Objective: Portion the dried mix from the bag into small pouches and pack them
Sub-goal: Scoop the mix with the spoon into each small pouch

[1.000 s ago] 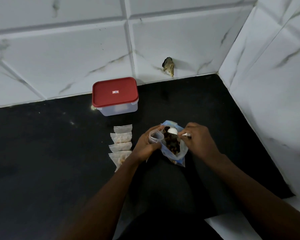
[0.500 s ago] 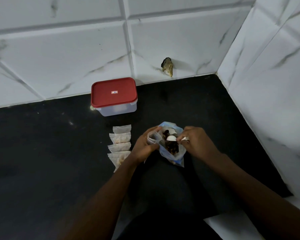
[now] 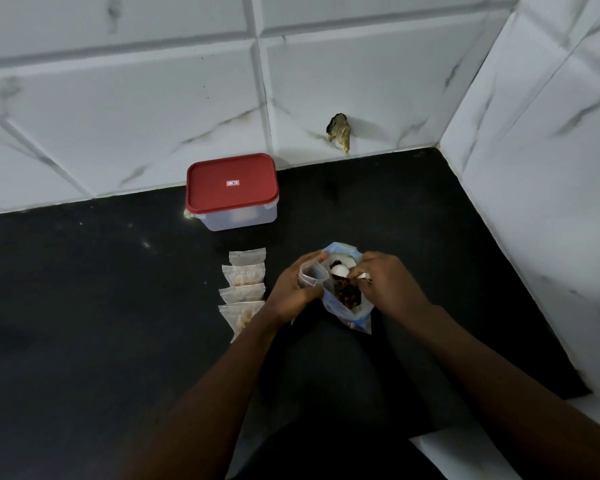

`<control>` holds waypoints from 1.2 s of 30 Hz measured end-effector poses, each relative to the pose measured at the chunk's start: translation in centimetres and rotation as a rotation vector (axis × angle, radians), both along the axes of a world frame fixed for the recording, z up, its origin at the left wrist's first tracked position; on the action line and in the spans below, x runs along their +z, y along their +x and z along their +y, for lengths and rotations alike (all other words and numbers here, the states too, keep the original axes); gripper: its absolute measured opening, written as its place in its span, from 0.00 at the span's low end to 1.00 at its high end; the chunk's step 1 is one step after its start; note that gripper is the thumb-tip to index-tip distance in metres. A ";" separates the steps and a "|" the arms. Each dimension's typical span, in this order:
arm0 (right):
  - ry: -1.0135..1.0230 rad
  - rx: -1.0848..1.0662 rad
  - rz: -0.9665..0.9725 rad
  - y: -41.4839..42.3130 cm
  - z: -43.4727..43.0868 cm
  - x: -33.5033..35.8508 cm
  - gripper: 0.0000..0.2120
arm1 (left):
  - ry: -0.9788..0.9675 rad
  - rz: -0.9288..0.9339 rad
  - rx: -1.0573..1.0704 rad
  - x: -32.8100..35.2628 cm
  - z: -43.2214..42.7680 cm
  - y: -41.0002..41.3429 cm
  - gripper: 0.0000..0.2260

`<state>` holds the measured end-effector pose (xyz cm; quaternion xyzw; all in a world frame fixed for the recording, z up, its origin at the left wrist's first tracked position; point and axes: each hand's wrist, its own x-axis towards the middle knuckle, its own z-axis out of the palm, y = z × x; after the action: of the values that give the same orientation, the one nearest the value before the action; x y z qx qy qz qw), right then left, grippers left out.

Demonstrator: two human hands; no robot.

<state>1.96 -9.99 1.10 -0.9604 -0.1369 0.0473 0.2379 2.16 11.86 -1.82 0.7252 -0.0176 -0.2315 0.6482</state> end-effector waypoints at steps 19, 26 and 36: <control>0.055 -0.094 -0.095 0.0 0.4 -1.1 0.07 | -0.027 0.056 0.070 0.1 -0.8 -1.7 0.25; 0.207 -0.325 0.079 0.6 1.0 -0.9 0.07 | -0.028 0.150 0.055 0.5 -1.4 -1.4 0.26; 0.302 -0.458 0.172 -0.7 2.3 -0.5 0.07 | -0.106 0.254 0.080 0.3 -1.3 -1.3 0.33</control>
<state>1.24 -7.73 0.58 -0.9125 0.0985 0.0526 0.3937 0.82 10.57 -1.50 0.6550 0.0814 -0.2943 0.6912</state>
